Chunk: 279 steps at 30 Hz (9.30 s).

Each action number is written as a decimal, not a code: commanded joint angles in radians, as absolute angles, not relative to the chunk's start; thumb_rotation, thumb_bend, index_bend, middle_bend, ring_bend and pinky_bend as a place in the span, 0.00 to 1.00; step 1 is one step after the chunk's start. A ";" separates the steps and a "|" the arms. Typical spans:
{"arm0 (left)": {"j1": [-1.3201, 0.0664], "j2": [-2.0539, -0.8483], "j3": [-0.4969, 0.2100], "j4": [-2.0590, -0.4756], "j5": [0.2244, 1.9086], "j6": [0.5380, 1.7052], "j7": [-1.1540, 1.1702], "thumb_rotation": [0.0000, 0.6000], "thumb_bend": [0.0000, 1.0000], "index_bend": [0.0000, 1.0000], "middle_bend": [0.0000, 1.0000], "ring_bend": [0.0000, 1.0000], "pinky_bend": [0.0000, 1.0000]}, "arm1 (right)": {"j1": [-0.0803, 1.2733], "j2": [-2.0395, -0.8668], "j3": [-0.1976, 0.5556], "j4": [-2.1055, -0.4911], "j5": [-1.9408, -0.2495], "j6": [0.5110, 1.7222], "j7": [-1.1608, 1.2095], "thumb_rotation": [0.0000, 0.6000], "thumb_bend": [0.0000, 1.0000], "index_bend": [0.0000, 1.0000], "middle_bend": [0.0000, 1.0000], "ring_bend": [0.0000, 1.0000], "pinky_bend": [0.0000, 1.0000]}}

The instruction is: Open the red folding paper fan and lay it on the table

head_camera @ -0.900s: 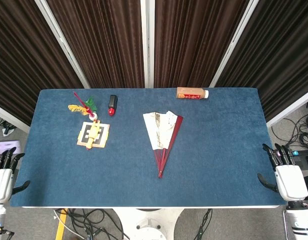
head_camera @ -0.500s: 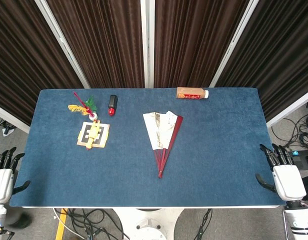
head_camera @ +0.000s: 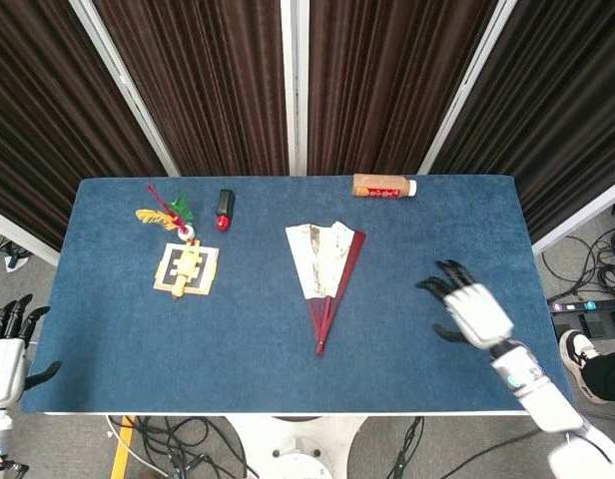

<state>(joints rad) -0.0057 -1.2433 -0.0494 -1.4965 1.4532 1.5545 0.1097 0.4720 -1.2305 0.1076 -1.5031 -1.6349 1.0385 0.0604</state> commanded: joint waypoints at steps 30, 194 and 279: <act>-0.012 -1.254 -0.062 -1.462 1.424 1.527 0.066 1.00 0.02 0.26 0.19 0.11 0.14 | 0.869 -1.949 0.059 -0.608 -1.656 0.929 0.203 1.00 0.30 0.47 0.40 0.11 0.03; -0.549 -1.617 -0.267 -1.444 1.089 1.171 0.067 1.00 0.35 0.71 0.67 0.54 0.41 | 0.765 -1.241 0.075 -1.761 -1.505 1.136 -0.504 1.00 1.00 0.86 0.72 0.46 0.10; -0.247 -1.295 -0.114 -1.455 1.203 1.372 0.015 1.00 0.06 0.15 0.14 0.08 0.19 | 0.243 -1.054 0.013 -1.668 -1.360 1.383 -0.049 1.00 0.26 0.12 0.20 0.08 0.05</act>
